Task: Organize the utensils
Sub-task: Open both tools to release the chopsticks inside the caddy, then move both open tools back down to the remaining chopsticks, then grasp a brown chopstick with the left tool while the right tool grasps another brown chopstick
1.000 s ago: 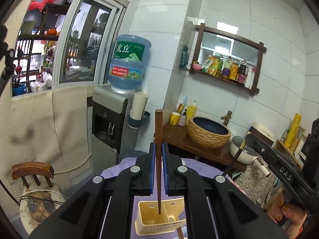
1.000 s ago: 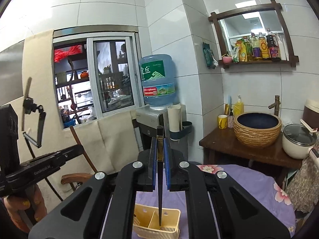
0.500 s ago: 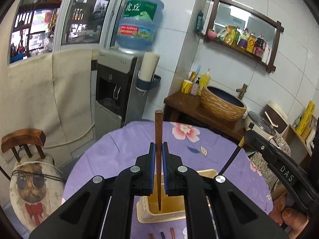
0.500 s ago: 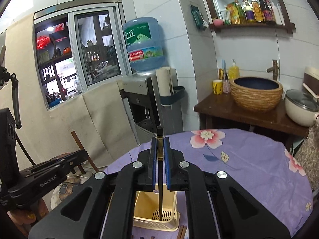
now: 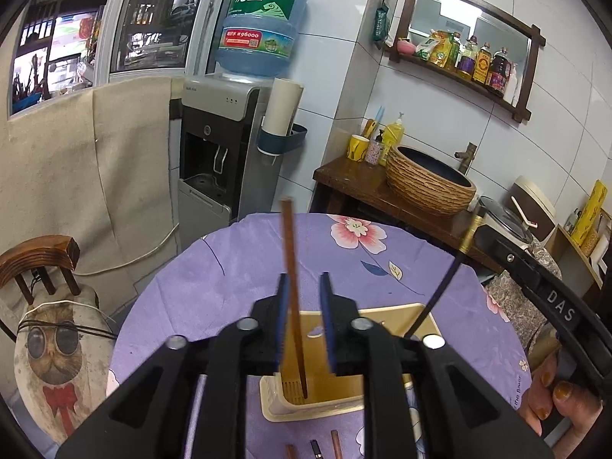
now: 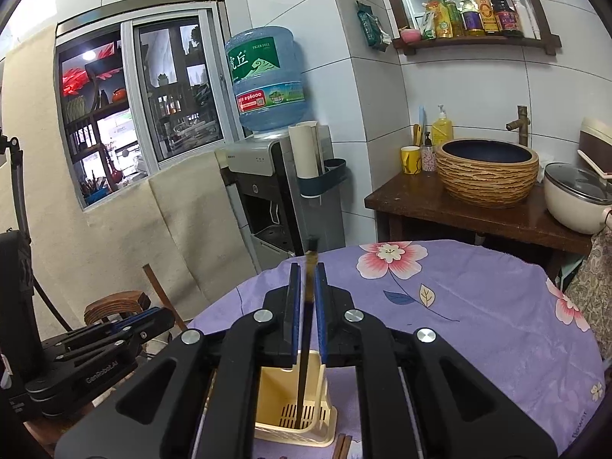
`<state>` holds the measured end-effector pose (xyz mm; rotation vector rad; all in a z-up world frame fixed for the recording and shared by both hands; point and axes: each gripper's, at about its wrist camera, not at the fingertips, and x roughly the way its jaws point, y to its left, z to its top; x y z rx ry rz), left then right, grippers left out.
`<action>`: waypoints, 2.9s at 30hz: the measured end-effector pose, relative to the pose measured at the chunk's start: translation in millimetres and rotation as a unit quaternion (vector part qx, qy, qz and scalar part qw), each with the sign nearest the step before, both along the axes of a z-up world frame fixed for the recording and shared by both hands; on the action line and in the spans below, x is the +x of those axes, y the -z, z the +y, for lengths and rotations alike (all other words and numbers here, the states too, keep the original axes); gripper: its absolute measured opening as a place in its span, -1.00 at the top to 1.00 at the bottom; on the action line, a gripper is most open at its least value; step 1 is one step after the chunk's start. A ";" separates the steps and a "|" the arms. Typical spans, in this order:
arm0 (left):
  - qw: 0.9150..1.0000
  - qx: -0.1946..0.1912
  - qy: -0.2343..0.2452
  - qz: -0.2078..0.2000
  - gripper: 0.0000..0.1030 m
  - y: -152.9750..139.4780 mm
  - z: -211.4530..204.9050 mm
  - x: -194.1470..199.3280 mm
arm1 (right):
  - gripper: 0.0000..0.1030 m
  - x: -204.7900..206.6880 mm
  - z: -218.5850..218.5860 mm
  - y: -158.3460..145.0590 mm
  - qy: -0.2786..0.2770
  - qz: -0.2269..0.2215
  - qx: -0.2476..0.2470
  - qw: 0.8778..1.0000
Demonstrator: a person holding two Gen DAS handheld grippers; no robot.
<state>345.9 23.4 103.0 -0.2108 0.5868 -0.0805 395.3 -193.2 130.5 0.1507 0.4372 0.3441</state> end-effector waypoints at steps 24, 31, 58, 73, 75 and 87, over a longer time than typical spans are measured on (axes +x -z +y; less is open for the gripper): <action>0.998 -0.004 -0.017 0.052 -0.84 85.4 26.4 -109.9 | -0.27 -106.6 -35.5 91.5 0.006 0.077 -0.064 0.995; 0.993 -0.004 -0.011 0.115 -0.60 133.1 24.5 -118.0 | -0.27 -114.4 -35.0 148.9 0.005 0.153 -0.074 0.985; 0.987 0.015 0.030 0.160 -0.23 160.7 -8.7 -121.5 | 0.14 -84.5 -13.0 197.6 0.005 0.227 -0.121 0.966; 0.983 0.043 0.041 0.174 0.08 167.6 -26.9 -104.9 | 0.40 -64.8 5.8 203.3 0.015 0.219 -0.166 0.961; 0.982 0.048 0.043 0.175 0.20 168.4 -30.9 -100.7 | 0.43 -61.4 5.4 203.5 0.015 0.220 -0.163 0.962; 0.980 0.068 0.032 0.185 0.58 168.2 -48.2 -75.2 | 0.48 -40.6 7.4 202.1 0.015 0.223 -0.157 0.962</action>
